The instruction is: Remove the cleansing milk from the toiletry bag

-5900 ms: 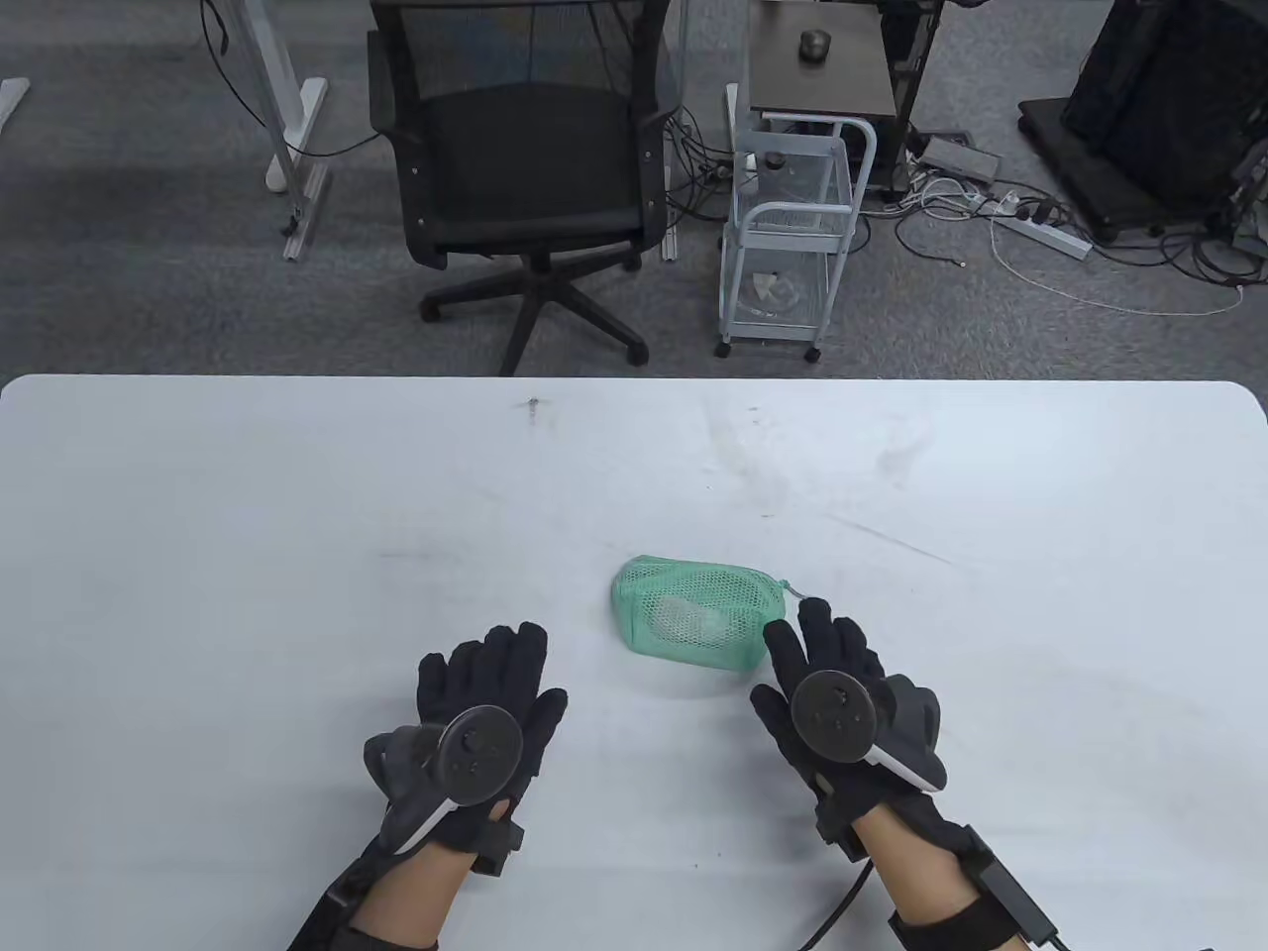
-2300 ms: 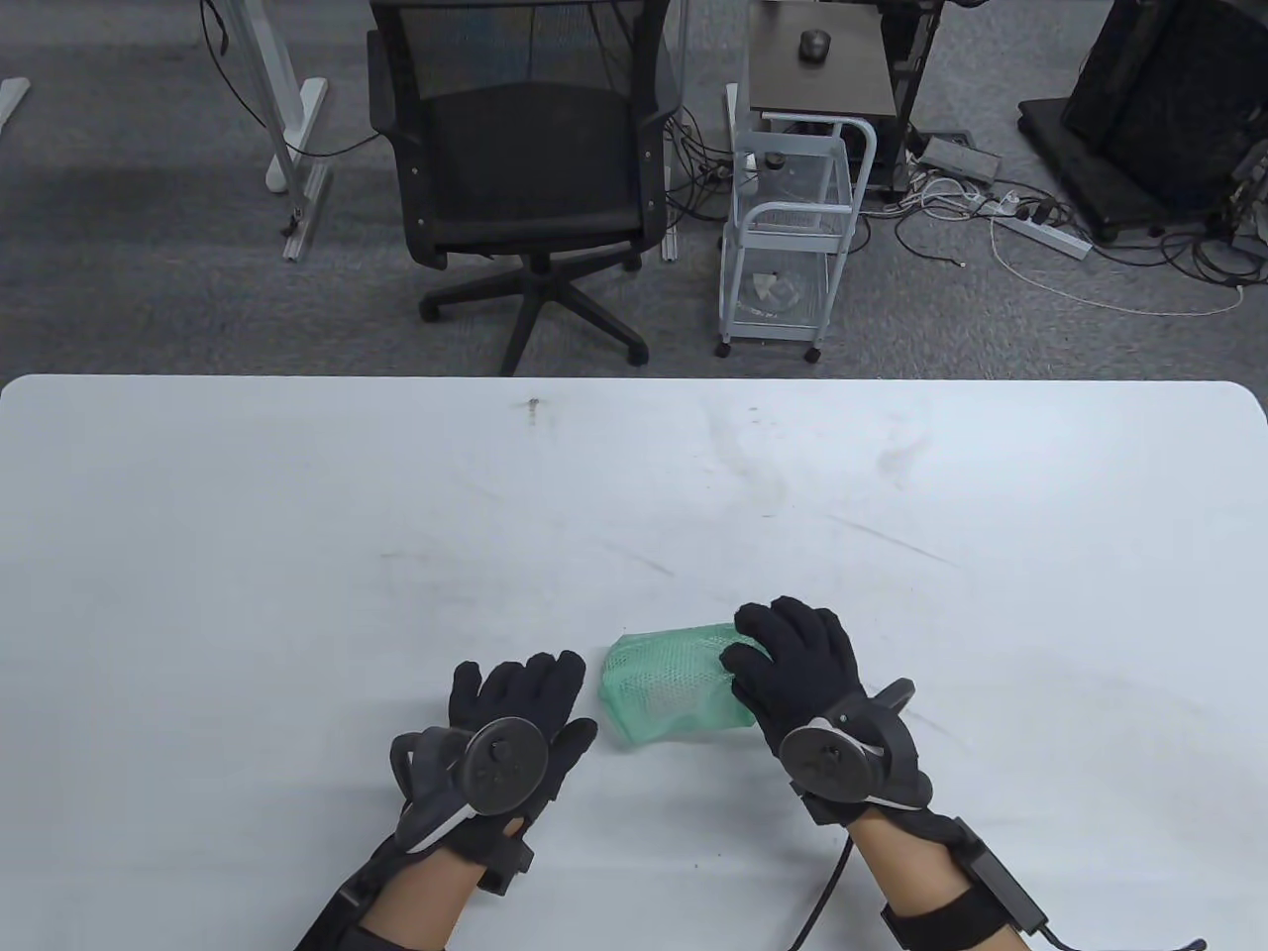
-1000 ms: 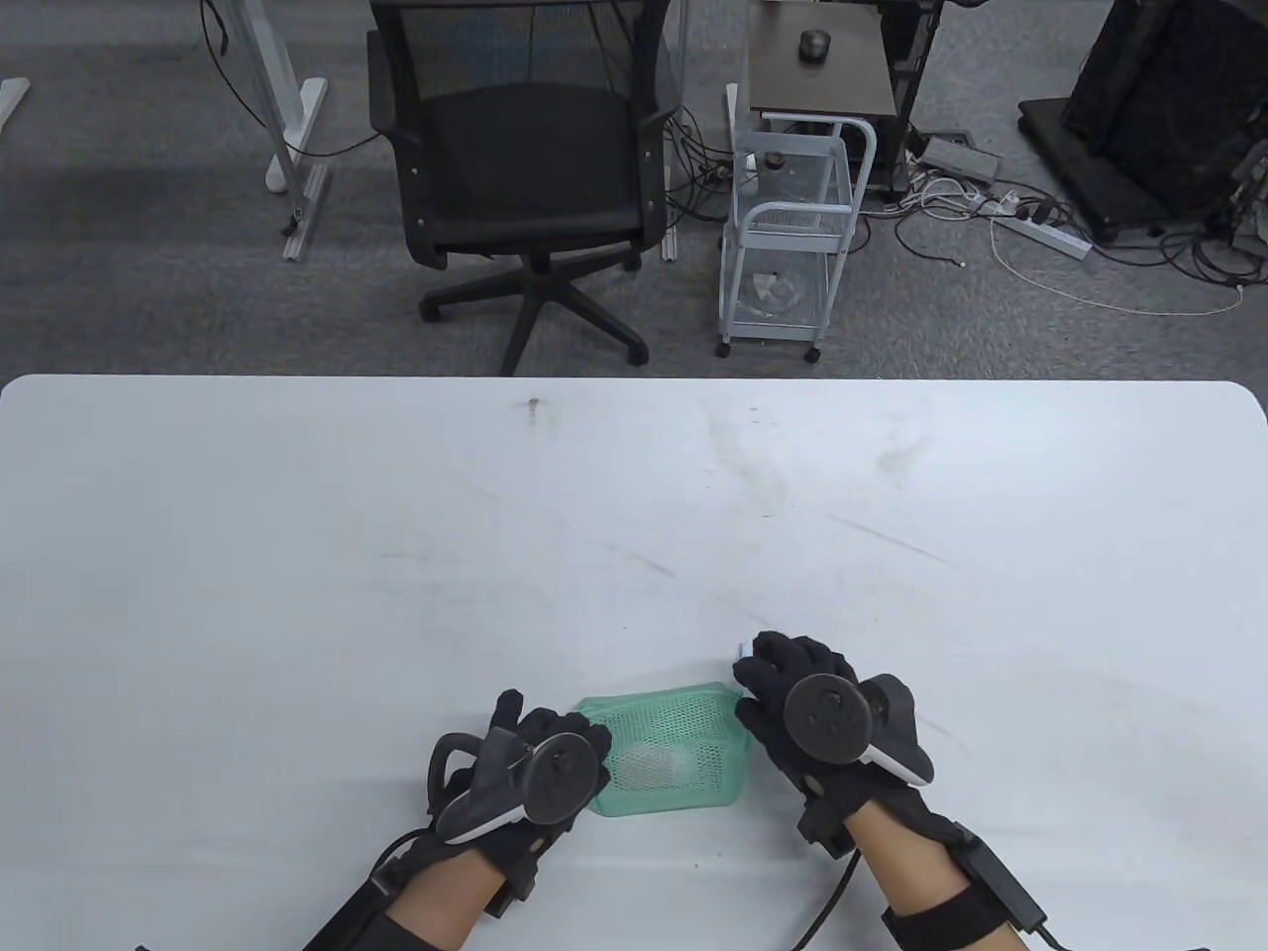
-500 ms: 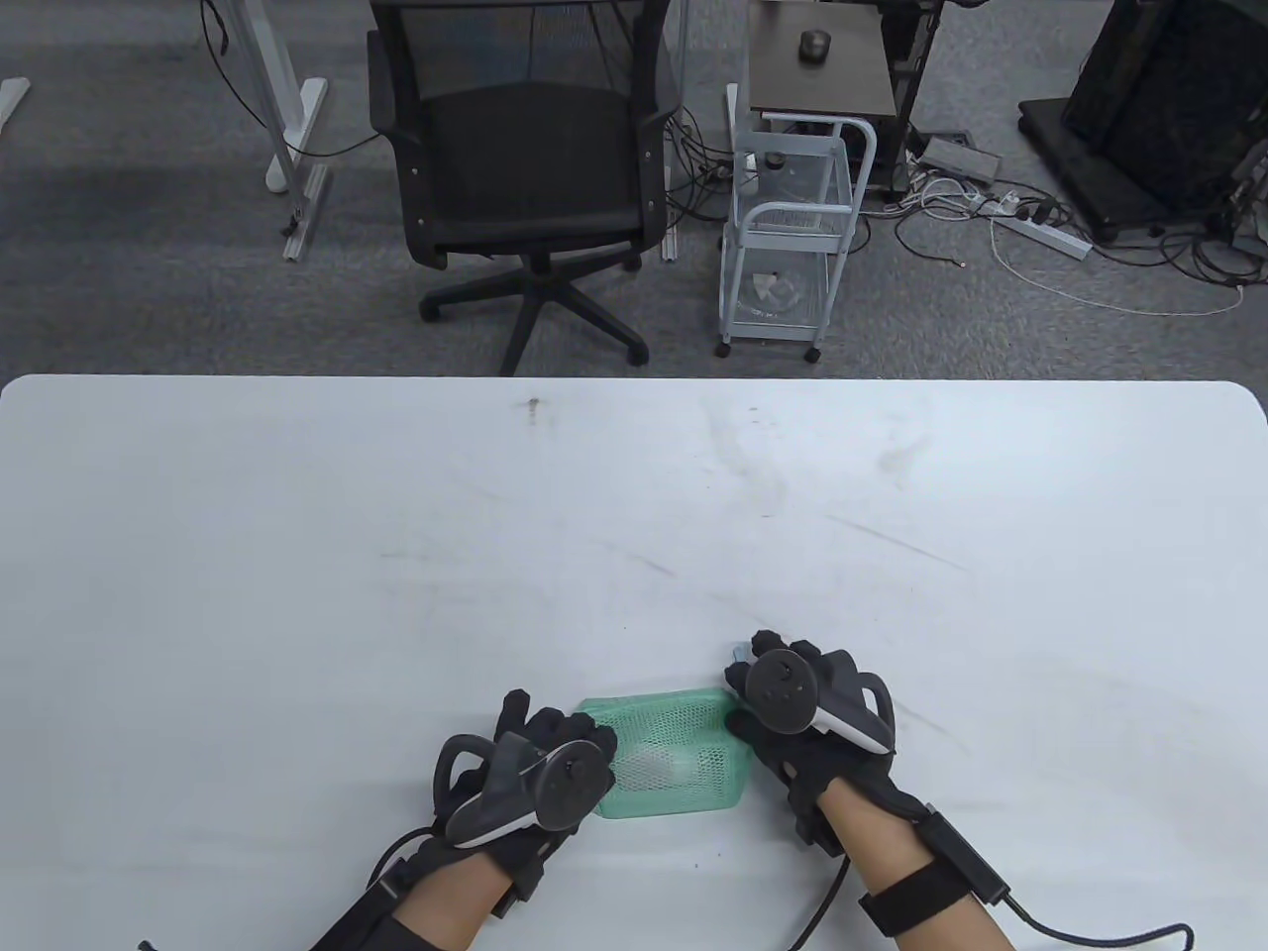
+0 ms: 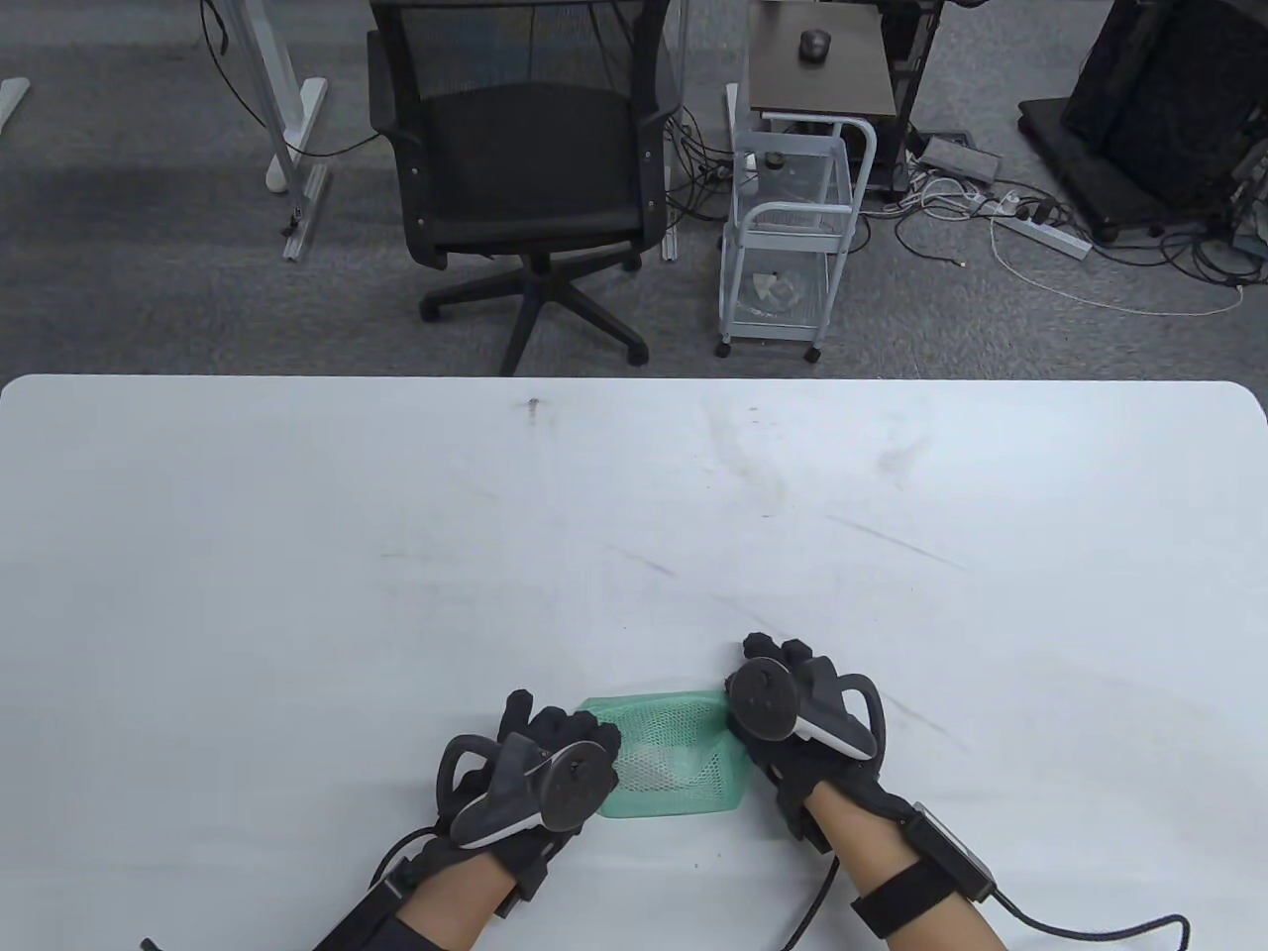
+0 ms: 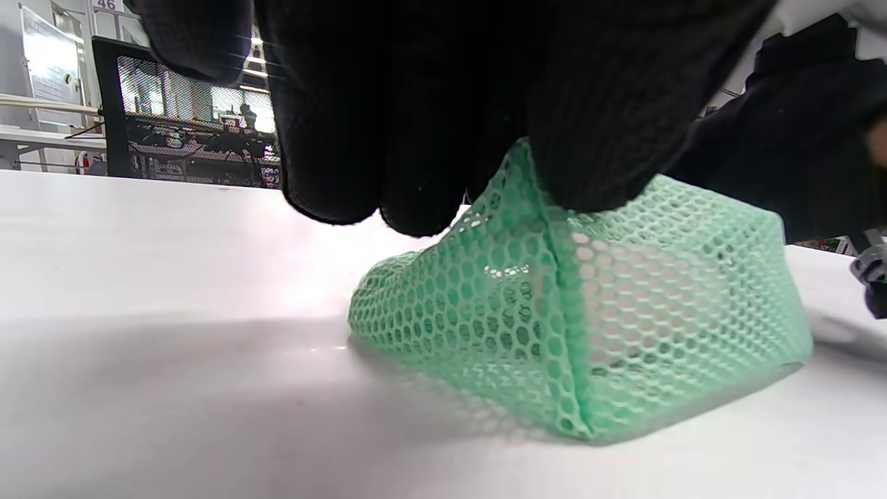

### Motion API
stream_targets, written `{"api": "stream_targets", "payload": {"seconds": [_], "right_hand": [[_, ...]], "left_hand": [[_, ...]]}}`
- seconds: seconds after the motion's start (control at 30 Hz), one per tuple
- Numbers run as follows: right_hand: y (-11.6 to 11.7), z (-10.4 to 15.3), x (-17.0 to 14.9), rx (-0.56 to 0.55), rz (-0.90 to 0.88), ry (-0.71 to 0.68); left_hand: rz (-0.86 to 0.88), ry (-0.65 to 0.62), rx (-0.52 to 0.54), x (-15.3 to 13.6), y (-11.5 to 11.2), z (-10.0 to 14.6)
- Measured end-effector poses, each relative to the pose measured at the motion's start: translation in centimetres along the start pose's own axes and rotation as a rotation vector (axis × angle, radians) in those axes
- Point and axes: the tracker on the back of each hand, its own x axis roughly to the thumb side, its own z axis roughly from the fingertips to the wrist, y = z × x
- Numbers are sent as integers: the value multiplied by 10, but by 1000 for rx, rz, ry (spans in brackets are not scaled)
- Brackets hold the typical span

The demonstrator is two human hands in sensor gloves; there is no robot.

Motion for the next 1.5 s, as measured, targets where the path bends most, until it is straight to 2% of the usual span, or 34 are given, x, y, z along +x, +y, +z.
{"api": "stream_targets", "payload": {"seconds": [0.23, 0.37, 0.67, 0.87, 1.17, 1.5], "right_hand": [[0, 0, -1, -5, -6, -5], [-4, 2, -2, -48, -29, -16], [-27, 15, 2, -207, -87, -86], [-46, 34, 10, -385, -116, -174], [-61, 61, 27, -599, -69, -330], [-63, 75, 44, -660, 21, -466]], "left_hand": [[17, 10, 13, -2, 1, 0], [25, 23, 32, -6, 3, 0], [82, 80, 115, -19, 15, 3], [106, 130, 154, -32, 20, 5], [147, 160, 124, -42, 19, 1], [199, 117, 34, -42, 12, -4]]}}
